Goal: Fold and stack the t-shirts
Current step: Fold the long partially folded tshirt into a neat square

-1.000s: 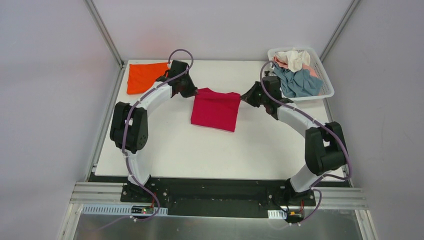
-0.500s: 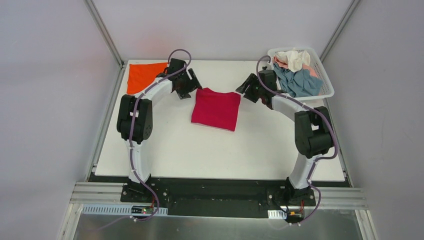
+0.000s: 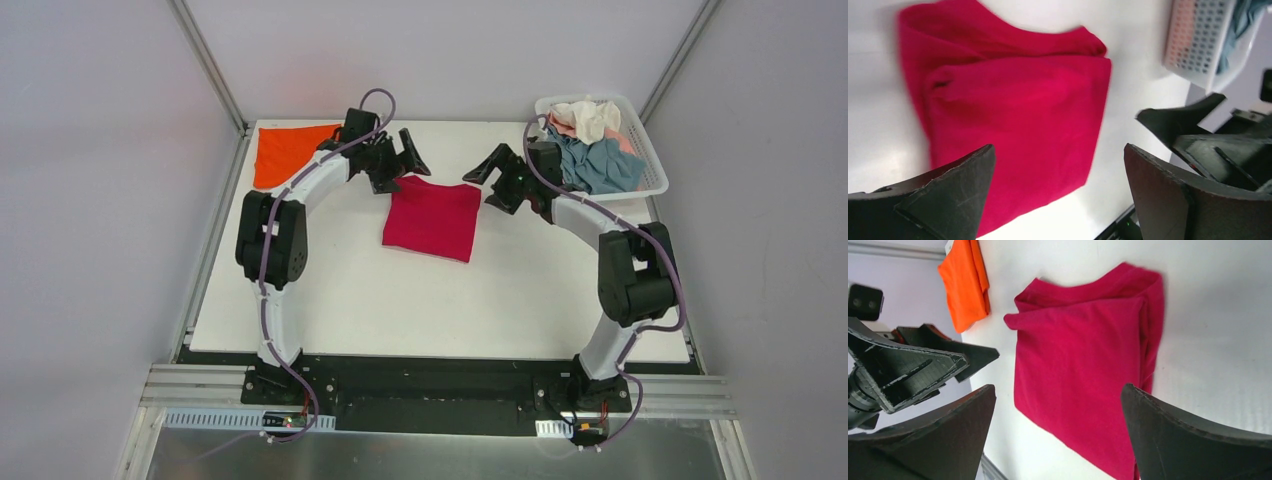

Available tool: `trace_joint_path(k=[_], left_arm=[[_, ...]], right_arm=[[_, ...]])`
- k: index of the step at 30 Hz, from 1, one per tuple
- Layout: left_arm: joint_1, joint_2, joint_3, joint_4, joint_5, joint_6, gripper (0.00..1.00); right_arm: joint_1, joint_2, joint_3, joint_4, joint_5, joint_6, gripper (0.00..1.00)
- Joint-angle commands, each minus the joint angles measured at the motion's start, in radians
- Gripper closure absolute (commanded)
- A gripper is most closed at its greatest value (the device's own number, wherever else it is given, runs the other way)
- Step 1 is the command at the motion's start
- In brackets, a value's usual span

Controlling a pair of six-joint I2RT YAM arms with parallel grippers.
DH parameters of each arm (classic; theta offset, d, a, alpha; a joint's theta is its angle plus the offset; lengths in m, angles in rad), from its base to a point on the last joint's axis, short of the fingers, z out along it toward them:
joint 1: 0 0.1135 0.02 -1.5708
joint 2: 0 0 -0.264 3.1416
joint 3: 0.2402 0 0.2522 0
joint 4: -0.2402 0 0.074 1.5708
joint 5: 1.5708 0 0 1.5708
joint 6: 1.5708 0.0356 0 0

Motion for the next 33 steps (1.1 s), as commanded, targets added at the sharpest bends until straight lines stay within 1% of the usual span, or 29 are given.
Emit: trace_joint_path(k=[1,5,11,16,20,23,26,28,31,33], left_arm=[[-0.036,0.054,0.094,0.006,0.148,0.052,0.01],[-0.036,0.108,0.145,0.0,0.117,0.072,0.01],[-0.03,0.194,0.225,-0.041,0.105,0.115,0.01],[-0.021,0.249,0.268,-0.055,0.025,0.127,0.01],[-0.015,0.283,0.288,-0.076,-0.078,0.138,0.01],[-0.008,0.309,0.292,-0.087,-0.105,0.13,0.01],[-0.006,0.324,0.265,-0.102,-0.121,0.116,0.01],[-0.006,0.312,0.215,-0.106,-0.132,0.102,0.01],[-0.006,0.256,0.1,-0.107,-0.14,0.081,0.01],[-0.007,0.187,0.001,-0.105,-0.162,0.077,0.01]], right_arm=[[0.007,0.013,0.009,0.086,-0.097,0.072,0.01],[0.007,0.09,0.065,0.12,-0.131,0.097,0.01],[0.006,0.202,0.158,0.126,-0.155,0.122,0.01],[0.001,0.297,0.223,0.125,-0.147,0.114,0.01],[-0.003,0.371,0.28,0.108,-0.14,0.1,0.01],[-0.005,0.428,0.32,0.077,-0.127,0.092,0.01],[-0.005,0.473,0.335,0.063,-0.126,0.092,0.01],[-0.005,0.487,0.335,0.056,-0.127,0.092,0.0],[-0.005,0.478,0.316,0.05,-0.133,0.086,0.01],[-0.002,0.448,0.289,0.043,-0.143,0.069,0.01]])
